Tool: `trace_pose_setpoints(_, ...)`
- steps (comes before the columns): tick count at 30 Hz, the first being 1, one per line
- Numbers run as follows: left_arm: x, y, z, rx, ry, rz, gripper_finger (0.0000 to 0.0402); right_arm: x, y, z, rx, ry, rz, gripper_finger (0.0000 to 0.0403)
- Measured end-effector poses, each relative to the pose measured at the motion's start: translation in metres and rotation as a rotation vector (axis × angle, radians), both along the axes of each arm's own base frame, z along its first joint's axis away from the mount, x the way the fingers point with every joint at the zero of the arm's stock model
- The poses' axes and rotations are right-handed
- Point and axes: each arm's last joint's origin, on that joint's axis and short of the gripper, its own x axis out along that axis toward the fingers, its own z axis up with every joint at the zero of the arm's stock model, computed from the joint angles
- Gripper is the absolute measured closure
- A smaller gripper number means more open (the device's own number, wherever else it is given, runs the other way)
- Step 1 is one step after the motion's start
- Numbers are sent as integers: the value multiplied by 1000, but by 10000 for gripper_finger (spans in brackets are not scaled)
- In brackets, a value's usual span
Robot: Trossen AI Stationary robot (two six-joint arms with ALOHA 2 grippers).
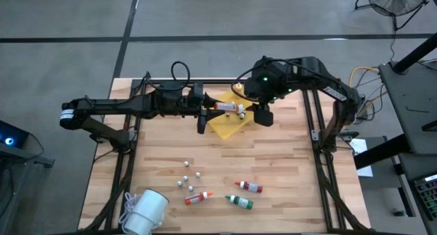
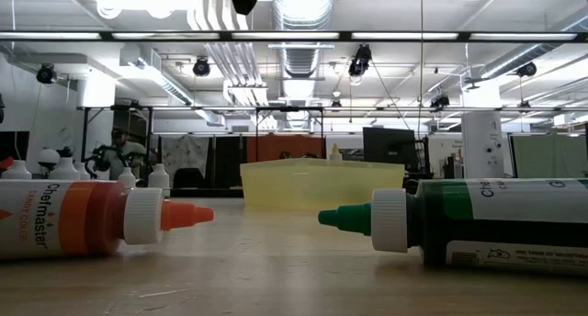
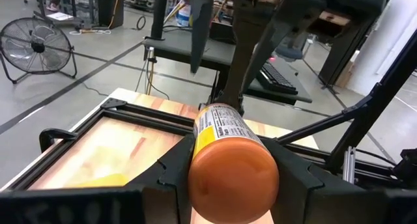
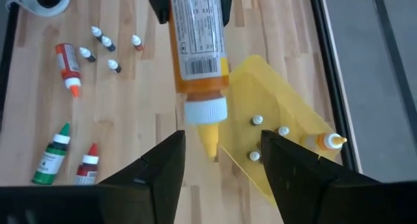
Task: Pick & Place food coloring
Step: Put the large yellow food coloring bottle into the yellow bin
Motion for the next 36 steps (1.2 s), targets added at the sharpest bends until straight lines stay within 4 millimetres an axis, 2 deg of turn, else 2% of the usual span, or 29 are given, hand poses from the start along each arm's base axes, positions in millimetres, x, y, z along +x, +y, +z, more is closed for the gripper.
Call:
trace_pose_setpoints(3, 0, 0, 2, -15, -9, 2, 279, -9, 3, 7, -9, -22, 7, 212)
trace_pose_setpoints(8, -2, 0, 20, -18, -83, 0, 280, -24, 10, 20, -125, -77, 10, 211)
trace_pose_setpoints(14, -5, -1, 42, -37, -178, -12, 280, -29, 16, 36, -292, -191, 24, 211)
trace_pose_setpoints(20, -11, -1, 57, -84, -242, -15, 280, -36, 18, 47, -467, -224, 68, 211)
trace_pose_setpoints(31, -25, 6, 68, -159, -293, 9, 280, -46, 27, 64, -747, -275, 269, 211)
trace_pose_setpoints(36, -30, 6, 72, -158, -317, 11, 280, -52, 33, 73, -758, -350, 270, 212)
